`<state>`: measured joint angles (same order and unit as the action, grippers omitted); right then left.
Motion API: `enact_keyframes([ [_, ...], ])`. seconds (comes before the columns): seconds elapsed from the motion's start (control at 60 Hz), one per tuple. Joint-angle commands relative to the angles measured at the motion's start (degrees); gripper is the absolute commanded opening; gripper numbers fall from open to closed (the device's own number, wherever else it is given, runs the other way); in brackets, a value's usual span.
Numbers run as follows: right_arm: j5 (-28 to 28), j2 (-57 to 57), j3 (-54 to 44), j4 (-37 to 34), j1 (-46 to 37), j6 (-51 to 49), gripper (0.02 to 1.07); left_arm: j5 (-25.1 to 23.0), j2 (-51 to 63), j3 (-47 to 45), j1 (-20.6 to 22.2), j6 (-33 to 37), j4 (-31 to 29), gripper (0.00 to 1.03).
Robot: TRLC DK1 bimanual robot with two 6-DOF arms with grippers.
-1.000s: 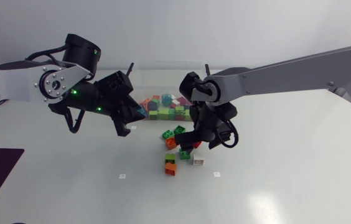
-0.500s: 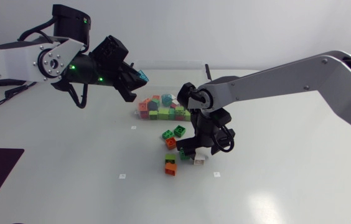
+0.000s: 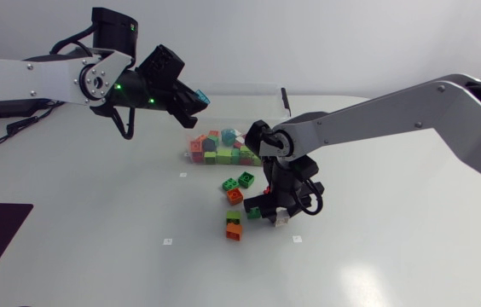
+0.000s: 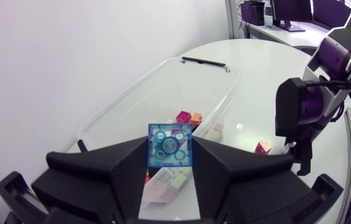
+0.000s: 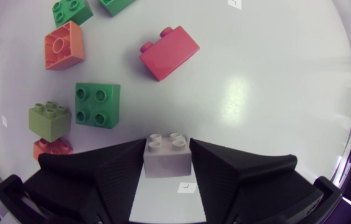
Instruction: Place the duplo bricks in the container
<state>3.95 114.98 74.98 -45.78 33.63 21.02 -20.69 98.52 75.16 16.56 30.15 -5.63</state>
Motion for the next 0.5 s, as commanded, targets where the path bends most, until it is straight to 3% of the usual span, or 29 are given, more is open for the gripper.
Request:
enact_keyframes([
  [0.0,0.4,-1.9,-2.6,1.4,-0.5,0.1,0.39,0.2,2.6,2.9,0.0,-1.7,0.6,0.37],
  [0.483,-1.2,-17.9,-7.0,4.9,-2.9,-6.9,0.32,3.7,12.3,12.6,-0.1,-8.4,3.8,0.4],
])
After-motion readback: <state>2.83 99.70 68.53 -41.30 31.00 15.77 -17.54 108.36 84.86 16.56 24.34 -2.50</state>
